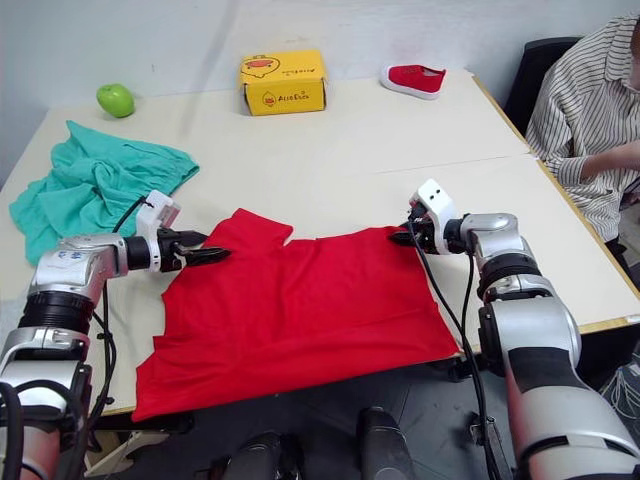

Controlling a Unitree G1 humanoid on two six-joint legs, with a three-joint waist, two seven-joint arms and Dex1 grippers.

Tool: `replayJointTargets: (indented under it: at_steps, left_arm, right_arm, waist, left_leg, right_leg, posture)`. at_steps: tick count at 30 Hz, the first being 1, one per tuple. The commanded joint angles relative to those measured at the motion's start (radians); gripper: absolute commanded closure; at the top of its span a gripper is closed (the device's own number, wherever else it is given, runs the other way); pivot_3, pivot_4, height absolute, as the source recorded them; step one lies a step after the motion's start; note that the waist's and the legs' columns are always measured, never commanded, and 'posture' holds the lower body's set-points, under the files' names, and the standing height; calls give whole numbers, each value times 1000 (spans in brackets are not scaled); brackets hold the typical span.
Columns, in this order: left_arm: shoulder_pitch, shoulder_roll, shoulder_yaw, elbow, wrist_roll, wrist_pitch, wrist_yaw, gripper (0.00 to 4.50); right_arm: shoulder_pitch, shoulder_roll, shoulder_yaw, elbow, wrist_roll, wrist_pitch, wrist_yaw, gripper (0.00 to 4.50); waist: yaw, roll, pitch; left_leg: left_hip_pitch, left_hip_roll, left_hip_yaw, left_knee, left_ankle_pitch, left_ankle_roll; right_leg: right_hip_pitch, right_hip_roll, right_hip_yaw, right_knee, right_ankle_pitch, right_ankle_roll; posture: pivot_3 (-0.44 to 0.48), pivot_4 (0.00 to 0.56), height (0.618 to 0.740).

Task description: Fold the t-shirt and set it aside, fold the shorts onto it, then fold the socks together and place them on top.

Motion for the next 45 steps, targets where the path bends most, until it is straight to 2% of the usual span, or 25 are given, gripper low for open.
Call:
replayJointTargets:
  at_steps: [1, 7, 13, 16, 24, 28, 31, 37, 41, 45]
  left_arm:
    - [17, 3, 16, -3, 11, 17, 13, 0]
    - [-45, -45, 33, 78, 9, 27, 33, 0]
    - [-146, -109, -25, 234, 86, -42, 39, 0]
    - [-182, -130, -55, 281, 127, -80, 33, 631]
    - [-180, -143, -47, 329, 180, -220, 49, 3209]
    - [-160, -159, -14, 286, 144, -250, 4, 4472]
    - [-147, -151, 18, 252, 118, -249, -22, 4472]
    - [-186, -109, 119, 305, 58, -265, -28, 4472]
    - [-169, -82, 98, 234, 54, -262, -134, 4472]
    - [-121, -37, 103, 147, 49, -242, -166, 4472]
  right_arm:
    - [-16, 1, -9, 2, -17, -19, -6, 4484]
    - [-6, -8, -10, -16, -17, -50, 64, 4484]
    - [8, -9, -21, -23, -13, -65, 83, 4484]
    - [14, -13, -25, -25, -10, -70, 84, 4500]
    - [30, -29, -38, -34, -4, -82, 82, 4500]
    - [35, -39, -48, -37, -1, -86, 83, 4500]
    - [33, -48, -62, -39, 7, -86, 79, 4500]
    - [15, -61, -104, -45, 42, -81, 75, 4500]
    - [2, -81, -131, -54, 66, -77, 103, 4500]
    - [-5, -111, -153, -71, 87, -69, 155, 4500]
  waist:
    - [0, 0, 0]
    - [2, 0, 0]
    - [16, 0, 0]
    - [21, 0, 0]
    - [25, 0, 0]
    - [27, 0, 0]
    - [26, 0, 0]
    - [20, 0, 0]
    - [5, 0, 0]
    - [1, 0, 0]
  left_leg:
    - [0, 0, 0, 0, 0, 0]
    - [0, 0, -1, 0, 0, 0]
    - [0, -3, 0, 1, 1, 2]
    - [0, -3, 0, 1, 1, 2]
    - [0, -2, 0, 0, 1, 2]
    - [0, -2, 0, 0, 1, 2]
    - [-1, -2, 0, 0, 1, 2]
    - [-1, -2, -1, 0, 1, 2]
    - [-2, -2, -2, -1, 1, 2]
    - [-2, -2, -2, -1, 1, 2]
  right_leg:
    - [0, 0, 0, 0, 0, 0]
    - [0, 0, 0, 0, 0, 0]
    - [1, -2, 0, 1, 0, 0]
    - [1, -2, 0, 1, 0, 0]
    - [1, -1, 0, 0, 0, 0]
    - [1, -1, 0, 0, 0, 0]
    - [1, -1, 0, 0, 0, 0]
    - [0, -1, -1, 0, 0, 0]
    - [0, -1, -1, -1, 0, 0]
    - [0, -1, -1, -1, 0, 0]
  posture:
    - [0, 150, 740]
    - [0, 150, 740]
    - [0, 150, 740]
    - [0, 150, 740]
    - [0, 150, 740]
    - [0, 150, 740]
    - [0, 150, 740]
    - [0, 150, 740]
    - [0, 150, 740]
    - [0, 150, 740]
